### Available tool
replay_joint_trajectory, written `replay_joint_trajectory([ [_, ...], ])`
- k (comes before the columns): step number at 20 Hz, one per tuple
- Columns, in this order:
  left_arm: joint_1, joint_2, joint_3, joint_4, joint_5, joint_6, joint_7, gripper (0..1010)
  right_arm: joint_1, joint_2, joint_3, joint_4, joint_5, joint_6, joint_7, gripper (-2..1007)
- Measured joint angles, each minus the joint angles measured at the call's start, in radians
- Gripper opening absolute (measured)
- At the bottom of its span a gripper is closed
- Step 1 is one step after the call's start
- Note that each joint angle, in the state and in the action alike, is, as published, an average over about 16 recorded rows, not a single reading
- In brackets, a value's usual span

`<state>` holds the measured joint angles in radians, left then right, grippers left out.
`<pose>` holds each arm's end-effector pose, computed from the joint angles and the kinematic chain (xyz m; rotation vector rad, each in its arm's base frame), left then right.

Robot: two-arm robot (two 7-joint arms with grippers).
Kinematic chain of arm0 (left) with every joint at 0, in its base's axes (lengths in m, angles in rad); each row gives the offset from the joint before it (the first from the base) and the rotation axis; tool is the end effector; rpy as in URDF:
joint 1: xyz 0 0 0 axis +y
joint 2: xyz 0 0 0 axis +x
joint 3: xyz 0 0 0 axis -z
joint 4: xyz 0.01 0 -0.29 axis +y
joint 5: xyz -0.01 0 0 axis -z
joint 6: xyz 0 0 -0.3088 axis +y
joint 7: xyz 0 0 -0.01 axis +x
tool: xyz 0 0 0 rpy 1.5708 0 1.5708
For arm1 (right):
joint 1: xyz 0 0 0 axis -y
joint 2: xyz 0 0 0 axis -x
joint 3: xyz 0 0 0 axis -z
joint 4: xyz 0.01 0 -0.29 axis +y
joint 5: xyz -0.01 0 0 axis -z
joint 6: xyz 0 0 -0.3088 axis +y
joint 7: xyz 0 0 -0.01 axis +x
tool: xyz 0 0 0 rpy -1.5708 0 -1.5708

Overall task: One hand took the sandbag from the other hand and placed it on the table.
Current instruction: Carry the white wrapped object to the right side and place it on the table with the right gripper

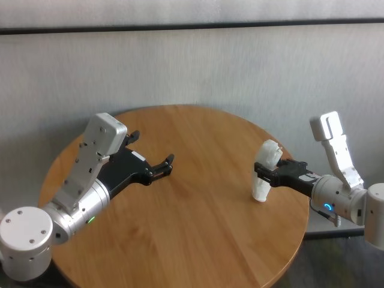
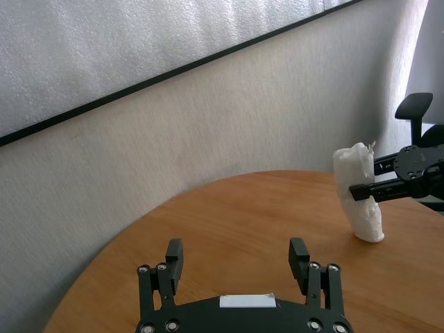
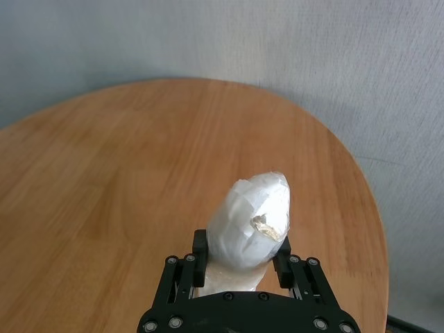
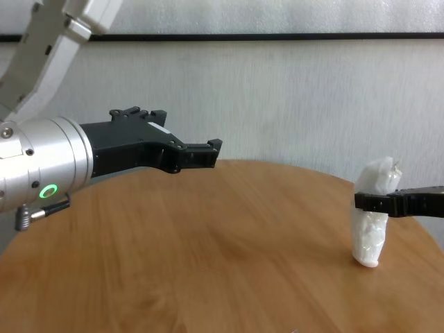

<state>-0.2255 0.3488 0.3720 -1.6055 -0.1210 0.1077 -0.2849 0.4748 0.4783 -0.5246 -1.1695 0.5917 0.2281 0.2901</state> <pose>0.3687 -0.0134 -0.2370 0.1905 -0.2237 0.9480 0.4336 -0.0620 -0.2797 -0.2885 0.2479 -1.0368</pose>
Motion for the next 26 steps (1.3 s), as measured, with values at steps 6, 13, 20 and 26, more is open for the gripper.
replay_joint_trajectory([
  [6, 0.0, 0.0, 0.001, 0.0, -0.001, -0.001, -0.001, 1001, 0.003, -0.007, 0.01, 0.009, -0.016, 0.032, -0.014, 548],
  [13, 0.0, 0.001, 0.001, -0.001, -0.001, -0.002, -0.001, 1001, 0.007, -0.012, 0.014, 0.017, -0.024, 0.053, -0.01, 549],
  [20, 0.0, 0.001, 0.001, -0.001, -0.002, -0.002, -0.001, 1001, 0.008, -0.013, 0.014, 0.019, -0.024, 0.058, -0.008, 610],
  [26, 0.0, 0.001, 0.001, -0.001, -0.002, -0.002, -0.001, 1001, 0.007, -0.013, 0.013, 0.019, -0.024, 0.057, -0.01, 741],
])
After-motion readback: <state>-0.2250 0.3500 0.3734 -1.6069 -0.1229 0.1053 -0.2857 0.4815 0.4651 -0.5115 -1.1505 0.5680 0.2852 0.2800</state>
